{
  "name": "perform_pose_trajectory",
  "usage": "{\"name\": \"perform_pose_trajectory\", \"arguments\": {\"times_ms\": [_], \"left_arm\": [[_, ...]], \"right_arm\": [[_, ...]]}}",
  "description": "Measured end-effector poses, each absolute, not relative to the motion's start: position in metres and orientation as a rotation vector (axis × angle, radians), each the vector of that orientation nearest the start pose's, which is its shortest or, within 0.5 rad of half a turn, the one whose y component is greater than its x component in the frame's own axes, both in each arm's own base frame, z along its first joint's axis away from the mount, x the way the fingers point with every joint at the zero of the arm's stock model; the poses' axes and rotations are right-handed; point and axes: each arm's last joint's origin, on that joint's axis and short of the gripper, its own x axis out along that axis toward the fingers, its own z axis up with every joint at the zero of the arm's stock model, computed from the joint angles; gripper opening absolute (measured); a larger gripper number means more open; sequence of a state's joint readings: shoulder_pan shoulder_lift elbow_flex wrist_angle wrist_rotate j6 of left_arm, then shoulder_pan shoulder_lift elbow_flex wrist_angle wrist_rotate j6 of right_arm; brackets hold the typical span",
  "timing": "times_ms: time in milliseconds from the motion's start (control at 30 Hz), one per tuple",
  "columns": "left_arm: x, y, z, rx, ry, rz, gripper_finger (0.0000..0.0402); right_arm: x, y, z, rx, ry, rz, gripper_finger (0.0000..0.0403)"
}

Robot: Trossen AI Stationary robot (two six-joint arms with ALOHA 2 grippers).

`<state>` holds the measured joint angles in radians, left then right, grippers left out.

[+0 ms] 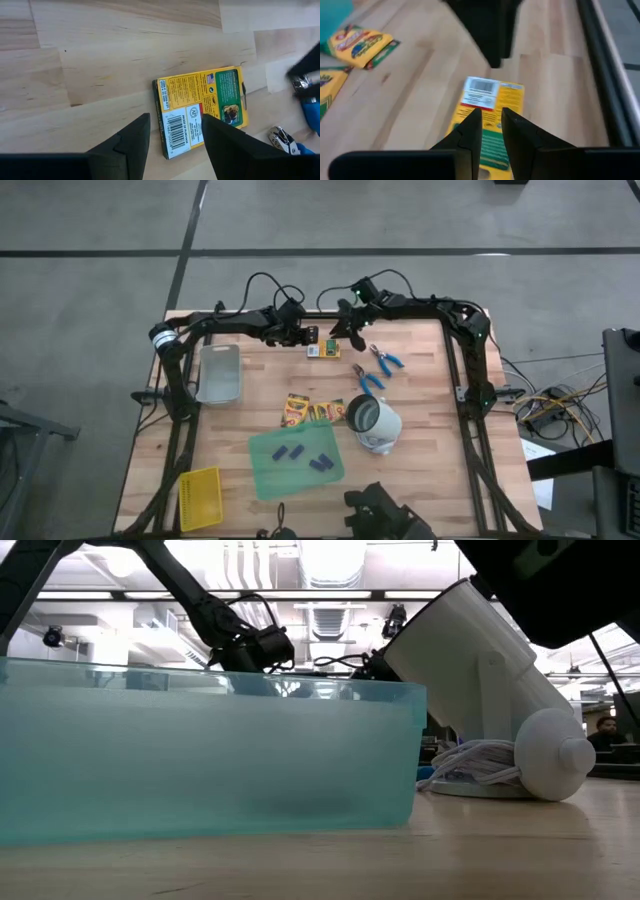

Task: Pick & Place School Supplies
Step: Put the yellow crayon box into the gray bin

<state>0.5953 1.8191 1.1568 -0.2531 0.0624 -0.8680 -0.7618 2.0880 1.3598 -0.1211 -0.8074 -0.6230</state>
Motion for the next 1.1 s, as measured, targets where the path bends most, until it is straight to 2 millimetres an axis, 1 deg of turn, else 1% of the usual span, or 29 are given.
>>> {"name": "perform_pose_trajectory", "arguments": {"times_ms": [100,367,433,533,633,800,900,967,1033,1100], "left_arm": [[0.311,0.208,0.179,-1.088,0.618,0.861,0.0183],[0.311,0.208,0.179,-1.094,0.616,0.863,0.0183],[0.311,0.208,0.179,-1.096,0.615,0.863,0.0183],[0.311,0.208,0.179,-1.104,0.612,0.867,0.0183],[0.311,0.208,0.179,-1.111,0.609,0.870,0.0183],[0.311,0.208,0.180,-1.111,0.606,0.869,0.0183],[0.311,0.209,0.180,-1.108,0.597,0.865,0.0183],[0.312,0.209,0.180,-1.107,0.592,0.864,0.0183],[0.312,0.209,0.181,-1.107,0.592,0.864,0.0183],[0.312,0.209,0.181,-1.107,0.589,0.864,0.0183]], "right_arm": [[0.322,-0.289,0.150,0.021,0.527,0.204,0.0059],[0.318,-0.290,0.150,0.062,0.472,0.271,0.0057],[0.315,-0.290,0.151,0.095,0.434,0.321,0.0056],[0.312,-0.283,0.154,0.108,0.401,0.376,0.0056],[0.307,-0.275,0.155,0.081,0.437,0.336,0.0056],[0.289,-0.265,0.150,0.073,0.447,0.301,0.0056],[0.283,-0.260,0.154,0.037,0.380,0.247,0.0056],[0.278,-0.259,0.154,0.031,0.343,0.173,0.0056],[0.271,-0.259,0.154,0.037,0.311,0.095,0.0056],[0.265,-0.263,0.155,0.045,0.280,0.054,0.0056]]}}
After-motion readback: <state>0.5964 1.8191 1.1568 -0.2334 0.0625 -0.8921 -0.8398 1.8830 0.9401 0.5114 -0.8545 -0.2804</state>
